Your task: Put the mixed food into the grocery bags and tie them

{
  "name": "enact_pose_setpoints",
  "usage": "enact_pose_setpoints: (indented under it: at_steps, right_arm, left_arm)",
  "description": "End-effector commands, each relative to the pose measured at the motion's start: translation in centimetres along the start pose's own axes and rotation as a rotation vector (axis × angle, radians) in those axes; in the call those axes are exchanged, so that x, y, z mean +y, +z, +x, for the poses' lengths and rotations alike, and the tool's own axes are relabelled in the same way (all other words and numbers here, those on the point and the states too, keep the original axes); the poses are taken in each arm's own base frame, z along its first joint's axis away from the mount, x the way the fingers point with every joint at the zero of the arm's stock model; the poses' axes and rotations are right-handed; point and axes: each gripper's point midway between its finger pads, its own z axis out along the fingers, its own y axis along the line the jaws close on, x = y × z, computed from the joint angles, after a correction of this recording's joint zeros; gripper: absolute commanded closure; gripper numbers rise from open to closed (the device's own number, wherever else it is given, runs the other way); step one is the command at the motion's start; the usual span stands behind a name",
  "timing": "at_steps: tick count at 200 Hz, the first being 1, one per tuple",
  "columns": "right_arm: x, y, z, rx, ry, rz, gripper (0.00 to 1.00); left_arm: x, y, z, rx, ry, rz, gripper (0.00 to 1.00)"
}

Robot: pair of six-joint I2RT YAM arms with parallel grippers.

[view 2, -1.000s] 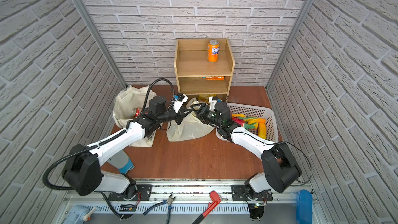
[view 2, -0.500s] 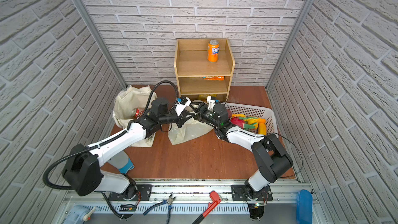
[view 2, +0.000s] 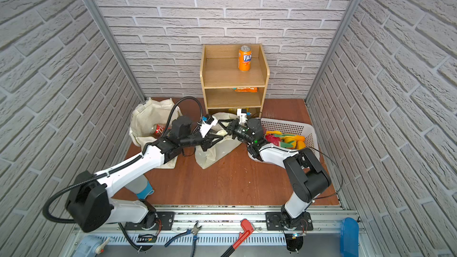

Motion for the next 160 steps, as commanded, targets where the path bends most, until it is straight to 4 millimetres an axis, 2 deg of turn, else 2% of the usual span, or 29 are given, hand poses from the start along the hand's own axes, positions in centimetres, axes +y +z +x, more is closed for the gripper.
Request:
enact_pose_setpoints:
  at_steps: [1, 17, 33, 53, 70, 120, 151, 160]
  right_arm:
    - [2.8, -0.4, 0.2, 0.058, -0.130, -0.118, 0.95]
    - [3.3, -0.5, 0.2, 0.088, -0.155, -0.153, 0.94]
    - [3.9, -0.6, 0.4, 0.118, -0.177, -0.192, 0.94]
    - [4.8, -0.6, 0.5, 0.146, -0.204, -0.250, 0.93]
    - [5.3, -0.7, 0.5, 0.159, -0.209, -0.294, 0.93]
    - [5.8, -0.7, 0.6, 0.199, -0.211, -0.348, 0.88]
    - [7.1, -1.0, 0.9, 0.218, -0.240, -0.373, 0.68]
    - [7.5, -1.0, 0.9, 0.223, -0.246, -0.380, 0.65]
  left_arm:
    - [0.7, -2.3, -3.1, -0.147, -0.015, -0.055, 0.48]
    - [1.3, -4.0, -4.0, -0.217, -0.048, -0.091, 0.43]
    - [2.8, -5.5, -4.7, -0.292, -0.091, -0.147, 0.39]
    - [5.0, -6.1, -4.6, -0.313, -0.123, -0.210, 0.37]
    - [6.4, -5.4, -4.3, -0.293, -0.131, -0.234, 0.37]
    - [9.4, -1.4, -2.8, -0.230, -0.163, -0.250, 0.37]
    - [9.9, 0.4, -1.5, -0.205, -0.190, -0.213, 0.41]
    - [9.9, 0.8, -1.3, -0.205, -0.202, -0.201, 0.41]
